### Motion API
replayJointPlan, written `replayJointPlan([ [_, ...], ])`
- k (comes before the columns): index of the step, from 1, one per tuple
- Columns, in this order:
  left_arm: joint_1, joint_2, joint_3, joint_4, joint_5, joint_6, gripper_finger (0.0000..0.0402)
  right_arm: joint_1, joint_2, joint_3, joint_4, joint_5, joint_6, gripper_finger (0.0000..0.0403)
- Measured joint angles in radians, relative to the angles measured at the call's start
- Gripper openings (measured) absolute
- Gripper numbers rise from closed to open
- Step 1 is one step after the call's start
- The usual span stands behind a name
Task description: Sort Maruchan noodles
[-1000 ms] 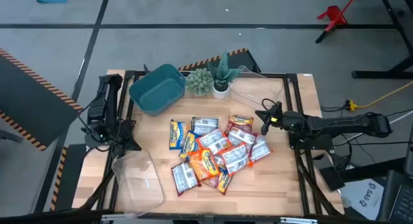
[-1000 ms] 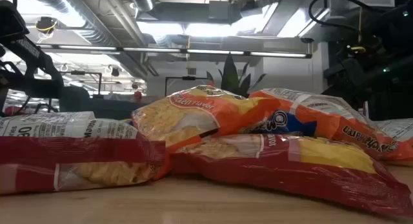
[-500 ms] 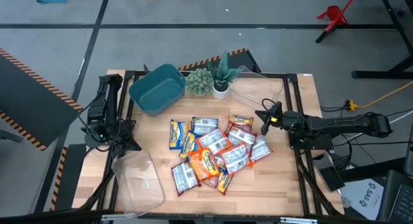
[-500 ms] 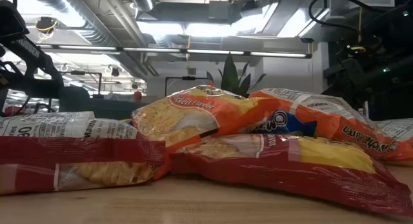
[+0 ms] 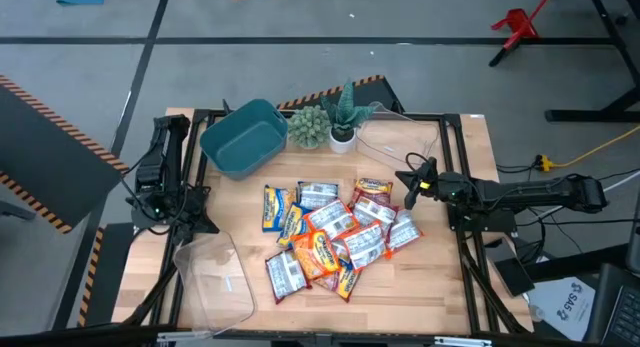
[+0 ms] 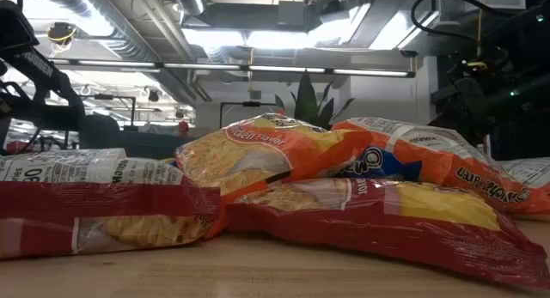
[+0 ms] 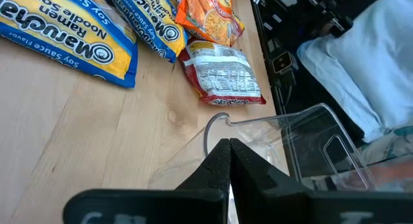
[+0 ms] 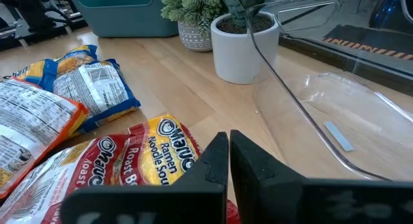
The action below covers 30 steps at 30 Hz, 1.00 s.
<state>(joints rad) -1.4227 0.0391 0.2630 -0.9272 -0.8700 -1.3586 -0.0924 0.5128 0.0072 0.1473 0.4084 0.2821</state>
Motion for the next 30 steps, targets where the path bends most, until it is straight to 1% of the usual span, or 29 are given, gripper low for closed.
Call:
replayJointPlan([
  [7, 0.0, 0.0, 0.0, 0.0, 0.0, 0.0, 0.0, 0.0, 0.0, 0.0, 0.0, 0.0, 0.0, 0.0005],
  [12, 0.0, 0.0, 0.0, 0.0, 0.0, 0.0, 0.0, 0.0, 0.0, 0.0, 0.039, -0.001, 0.001, 0.0005],
  [21, 0.0, 0.0, 0.0, 0.0, 0.0, 0.0, 0.0, 0.0, 0.0, 0.0, 0.015, -0.114, 0.024, 0.0005],
  [26, 0.0, 0.0, 0.0, 0.0, 0.0, 0.0, 0.0, 0.0, 0.0, 0.0, 0.005, -0.111, 0.033, 0.0005],
  [28, 0.0, 0.0, 0.0, 0.0, 0.0, 0.0, 0.0, 0.0, 0.0, 0.0, 0.016, -0.134, 0.091, 0.0005],
  [30, 0.0, 0.0, 0.0, 0.0, 0.0, 0.0, 0.0, 0.0, 0.0, 0.0, 0.038, -0.141, 0.11, 0.0005],
])
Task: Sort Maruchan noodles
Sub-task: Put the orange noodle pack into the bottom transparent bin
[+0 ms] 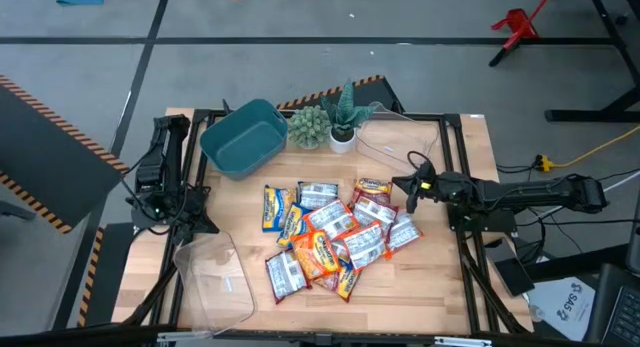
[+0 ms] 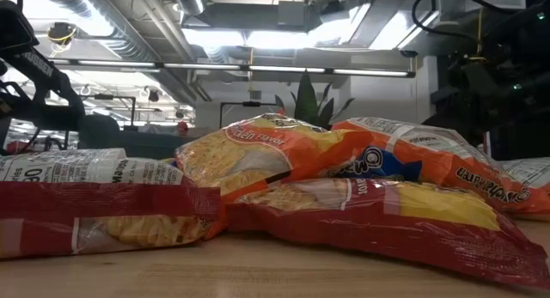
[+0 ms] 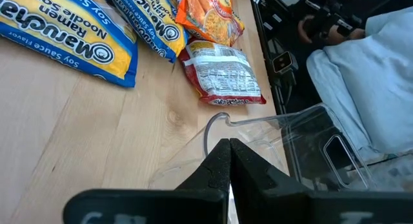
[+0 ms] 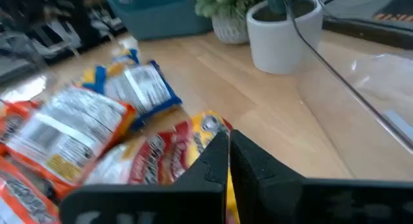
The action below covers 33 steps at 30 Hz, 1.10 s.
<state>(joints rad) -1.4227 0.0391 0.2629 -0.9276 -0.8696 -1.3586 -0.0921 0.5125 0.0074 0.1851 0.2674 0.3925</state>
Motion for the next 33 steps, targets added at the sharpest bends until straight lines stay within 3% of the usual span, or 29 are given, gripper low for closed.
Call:
replayJointPlan([
  [4, 0.0, 0.0, 0.0, 0.0, 0.0, 0.0, 0.0, 0.0, 0.0, 0.0, 0.01, 0.006, 0.036, 0.0005],
  [8, 0.0, 0.0, 0.0, 0.0, 0.0, 0.0, 0.0, 0.0, 0.0, 0.006, 0.048, -0.068, 0.156, 0.0005],
  [17, 0.0, 0.0, 0.0, 0.0, -0.006, 0.036, 0.0, 0.0, 0.0, 0.007, 0.235, -0.253, 0.185, 0.0005],
  [26, 0.0, 0.0, 0.0, 0.016, 0.109, 0.055, 0.0, 0.0, 0.0, 0.007, 0.329, -0.356, 0.183, 0.0005],
  [31, 0.0, 0.0, 0.0, 0.165, -0.013, 0.082, 0.0, 0.0, 0.0, 0.007, 0.331, -0.358, 0.18, 0.0005],
  [33, 0.0, 0.0, 0.0, 0.227, -0.019, 0.072, 0.0, 0.0, 0.0, 0.007, 0.33, -0.368, 0.18, 0.0005],
])
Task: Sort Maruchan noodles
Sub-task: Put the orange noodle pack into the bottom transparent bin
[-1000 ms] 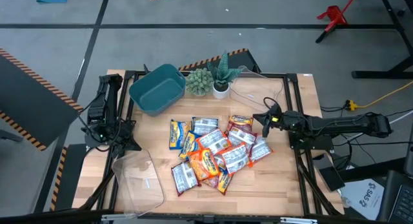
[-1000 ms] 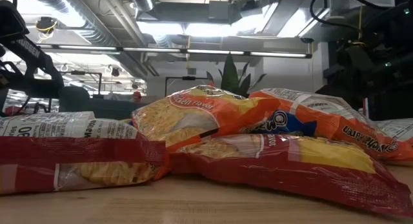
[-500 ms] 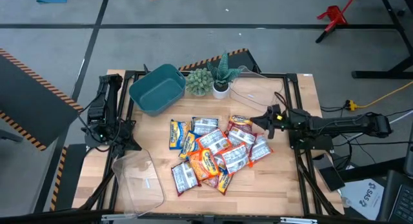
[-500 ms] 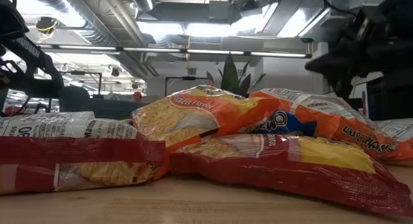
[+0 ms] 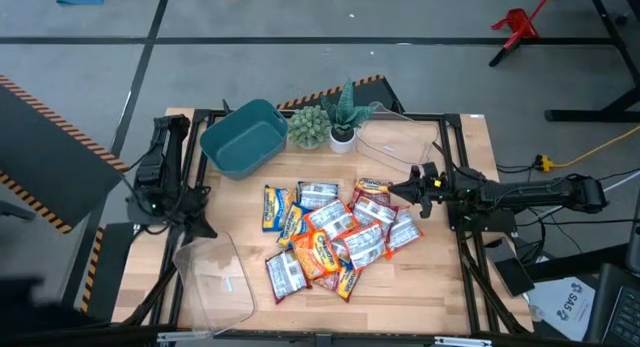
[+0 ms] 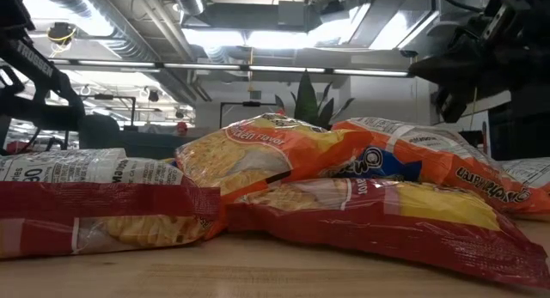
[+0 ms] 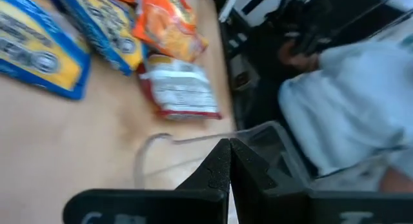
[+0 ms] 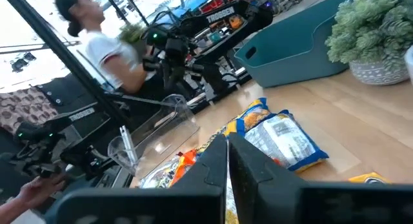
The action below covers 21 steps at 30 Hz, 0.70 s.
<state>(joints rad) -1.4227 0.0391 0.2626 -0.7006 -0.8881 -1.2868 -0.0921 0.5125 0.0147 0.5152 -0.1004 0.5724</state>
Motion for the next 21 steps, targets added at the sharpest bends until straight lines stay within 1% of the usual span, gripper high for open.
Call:
replayJointPlan([
  [3, 0.0, 0.0, 0.0, 0.059, 0.038, -0.002, 0.0, 0.0, 0.0, 0.0, 0.0, -0.005, 0.0, 0.0005],
  [6, 0.0, 0.0, 0.0, 0.064, 0.07, -0.002, 0.0, 0.0, 0.0, 0.0, 0.0, -0.005, 0.0, 0.0005],
  [9, 0.0, 0.0, 0.0, 0.061, 0.068, 0.016, 0.0, 0.0, 0.0, 0.0, -0.002, -0.018, 0.0, 0.0005],
  [10, 0.0, 0.0, 0.0, 0.053, 0.048, 0.072, 0.0, 0.0, 0.0, 0.0, -0.003, -0.026, 0.0, 0.0005],
  [11, 0.0, 0.0, 0.0, 0.044, 0.006, 0.128, 0.0, 0.0, 0.0, 0.0, -0.007, -0.029, 0.0, 0.0005],
  [13, 0.0, 0.0, 0.0, 0.046, -0.113, 0.207, 0.0, 0.0, 0.0, 0.0, -0.018, -0.047, 0.004, 0.0005],
  [15, 0.0, 0.0, 0.0, 0.051, -0.254, 0.224, 0.0, 0.0, 0.0, 0.0, -0.019, -0.095, 0.018, 0.0006],
  [17, 0.0, 0.0, 0.0, 0.057, -0.372, 0.224, 0.0, 0.002, 0.0, 0.0, -0.018, -0.12, 0.023, 0.0012],
  [19, 0.0, 0.0, 0.0, 0.057, -0.489, 0.225, 0.0, 0.003, 0.0, 0.009, -0.029, -0.129, 0.02, 0.0029],
  [21, 0.0, 0.0, 0.0, 0.06, -0.606, 0.224, 0.0, 0.0, 0.001, 0.042, -0.064, -0.128, -0.018, 0.0057],
])
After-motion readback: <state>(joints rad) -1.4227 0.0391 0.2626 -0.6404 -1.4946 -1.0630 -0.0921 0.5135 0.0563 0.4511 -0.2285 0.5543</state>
